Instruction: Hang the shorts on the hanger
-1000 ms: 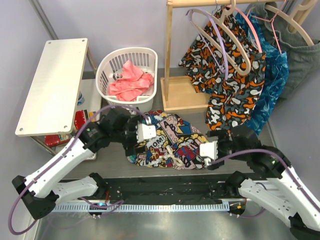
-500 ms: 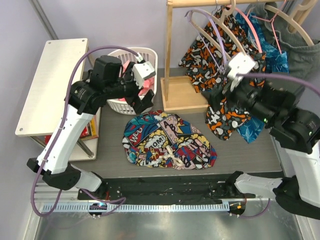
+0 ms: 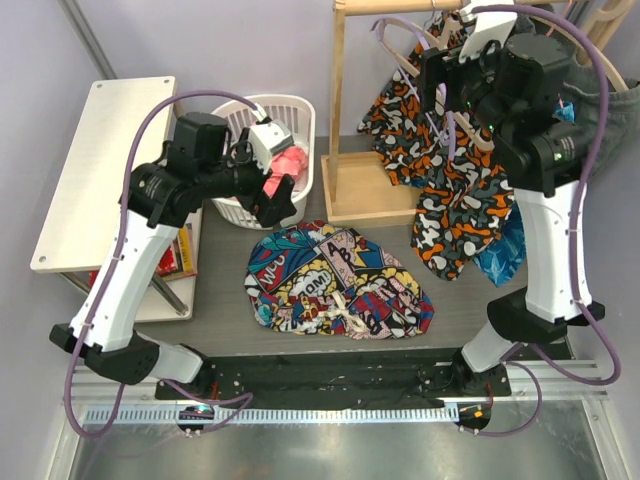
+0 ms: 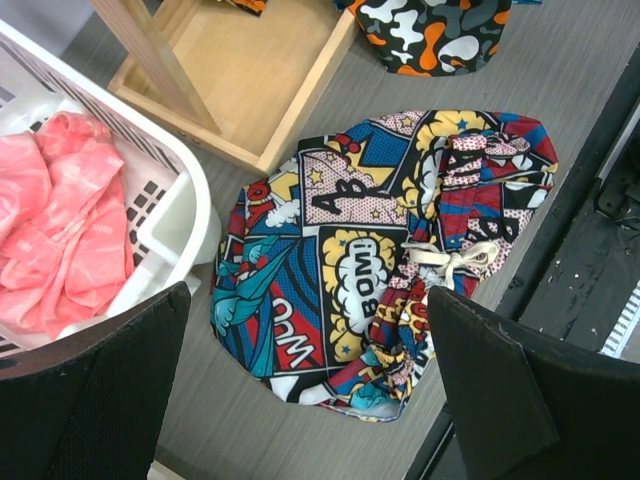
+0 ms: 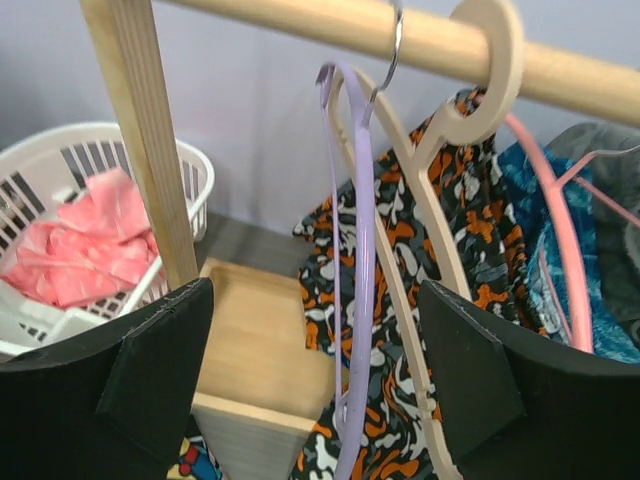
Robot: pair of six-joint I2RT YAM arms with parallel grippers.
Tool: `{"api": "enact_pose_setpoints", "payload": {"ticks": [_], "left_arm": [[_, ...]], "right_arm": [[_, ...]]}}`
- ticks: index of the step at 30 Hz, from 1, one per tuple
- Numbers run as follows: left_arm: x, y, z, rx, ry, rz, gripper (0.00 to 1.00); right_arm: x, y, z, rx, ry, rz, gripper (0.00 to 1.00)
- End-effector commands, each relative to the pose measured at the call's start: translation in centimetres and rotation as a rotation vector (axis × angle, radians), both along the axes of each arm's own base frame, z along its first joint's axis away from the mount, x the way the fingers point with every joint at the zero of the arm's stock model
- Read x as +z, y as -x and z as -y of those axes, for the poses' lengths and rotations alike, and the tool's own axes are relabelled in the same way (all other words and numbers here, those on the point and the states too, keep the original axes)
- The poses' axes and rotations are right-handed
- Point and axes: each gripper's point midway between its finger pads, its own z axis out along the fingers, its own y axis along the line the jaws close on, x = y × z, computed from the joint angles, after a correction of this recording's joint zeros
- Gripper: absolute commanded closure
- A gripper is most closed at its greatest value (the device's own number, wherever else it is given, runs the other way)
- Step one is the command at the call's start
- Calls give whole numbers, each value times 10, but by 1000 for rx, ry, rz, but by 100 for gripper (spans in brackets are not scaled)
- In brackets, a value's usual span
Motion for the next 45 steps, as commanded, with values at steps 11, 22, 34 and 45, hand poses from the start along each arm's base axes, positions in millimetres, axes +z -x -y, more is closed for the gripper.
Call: {"api": "enact_pose_setpoints", "payload": {"ticks": [11, 22, 34, 45], "left_arm": [[1, 22, -7, -26, 43, -10, 0], [-2, 23, -10, -22, 36, -9, 0], [-6, 25, -10, -25, 31, -18, 0], [-11, 26, -11, -26, 21, -28, 0]], "right_arm": [[5, -10, 73, -25, 9, 42, 21], [-50, -44, 86, 20, 70, -89, 30], [-87, -66, 92, 2, 104, -163, 40], [-103, -54, 51, 215, -16, -251, 96]]}}
